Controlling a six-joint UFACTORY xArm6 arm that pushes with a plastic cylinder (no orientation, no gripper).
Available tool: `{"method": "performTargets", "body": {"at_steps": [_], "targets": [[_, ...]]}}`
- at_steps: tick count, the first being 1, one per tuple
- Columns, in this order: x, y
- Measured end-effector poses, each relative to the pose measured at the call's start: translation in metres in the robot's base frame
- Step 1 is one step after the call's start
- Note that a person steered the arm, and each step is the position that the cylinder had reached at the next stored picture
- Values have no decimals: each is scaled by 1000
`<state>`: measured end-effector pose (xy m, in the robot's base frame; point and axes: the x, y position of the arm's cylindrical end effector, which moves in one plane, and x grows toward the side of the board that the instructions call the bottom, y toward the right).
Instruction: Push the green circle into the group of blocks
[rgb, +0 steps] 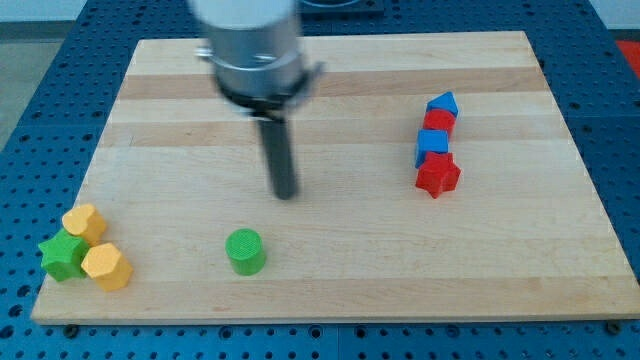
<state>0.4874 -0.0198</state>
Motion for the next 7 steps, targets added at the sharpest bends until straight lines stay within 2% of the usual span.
{"method": "performTargets", "body": {"at_steps": [1, 2, 4, 7], "targets": [[45, 76], [79, 73], [79, -21], [76, -121]]}}
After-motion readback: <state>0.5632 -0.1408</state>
